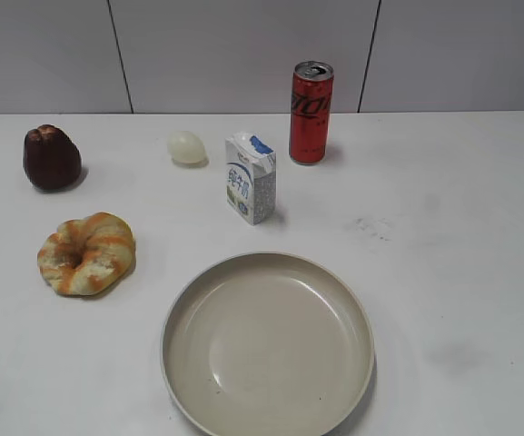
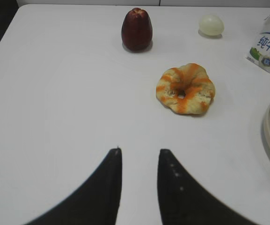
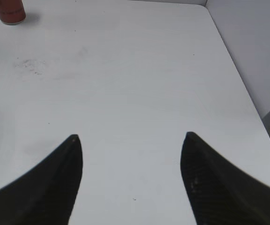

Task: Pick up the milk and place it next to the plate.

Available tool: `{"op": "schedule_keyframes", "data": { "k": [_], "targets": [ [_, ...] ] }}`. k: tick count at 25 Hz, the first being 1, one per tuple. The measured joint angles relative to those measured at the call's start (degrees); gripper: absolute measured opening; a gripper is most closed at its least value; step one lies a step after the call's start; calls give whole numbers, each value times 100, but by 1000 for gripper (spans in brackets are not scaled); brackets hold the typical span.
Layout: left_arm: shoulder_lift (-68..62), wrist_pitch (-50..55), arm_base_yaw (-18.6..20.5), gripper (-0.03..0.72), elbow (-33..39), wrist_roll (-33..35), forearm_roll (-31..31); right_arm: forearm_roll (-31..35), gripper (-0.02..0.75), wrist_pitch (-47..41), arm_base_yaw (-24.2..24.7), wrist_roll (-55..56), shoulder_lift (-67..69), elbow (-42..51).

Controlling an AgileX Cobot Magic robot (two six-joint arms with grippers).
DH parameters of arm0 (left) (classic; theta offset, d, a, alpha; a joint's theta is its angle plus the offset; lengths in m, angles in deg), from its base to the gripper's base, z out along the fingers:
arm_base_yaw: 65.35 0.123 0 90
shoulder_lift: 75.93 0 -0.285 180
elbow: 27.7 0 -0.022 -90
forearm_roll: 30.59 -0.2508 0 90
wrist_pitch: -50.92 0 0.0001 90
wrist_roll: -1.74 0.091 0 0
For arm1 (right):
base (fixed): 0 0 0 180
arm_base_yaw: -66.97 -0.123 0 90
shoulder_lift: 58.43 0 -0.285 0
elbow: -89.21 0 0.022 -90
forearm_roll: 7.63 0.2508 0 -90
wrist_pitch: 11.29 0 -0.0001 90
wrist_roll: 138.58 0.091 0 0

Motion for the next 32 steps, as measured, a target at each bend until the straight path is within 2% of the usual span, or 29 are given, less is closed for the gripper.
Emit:
{"op": "schedule_keyframes", "data": {
  "k": [19, 25, 32],
  "targets": [
    [0, 0, 0, 209, 0, 0, 0, 0, 499, 56, 0, -5, -2, -16],
    [0, 0, 0, 209, 0, 0, 0, 25, 499, 1273, 0, -1, 469, -134],
    [0, 0, 0, 209, 0, 0, 0, 25, 499, 2474, 0, -1, 2621, -288]
  ]
}}
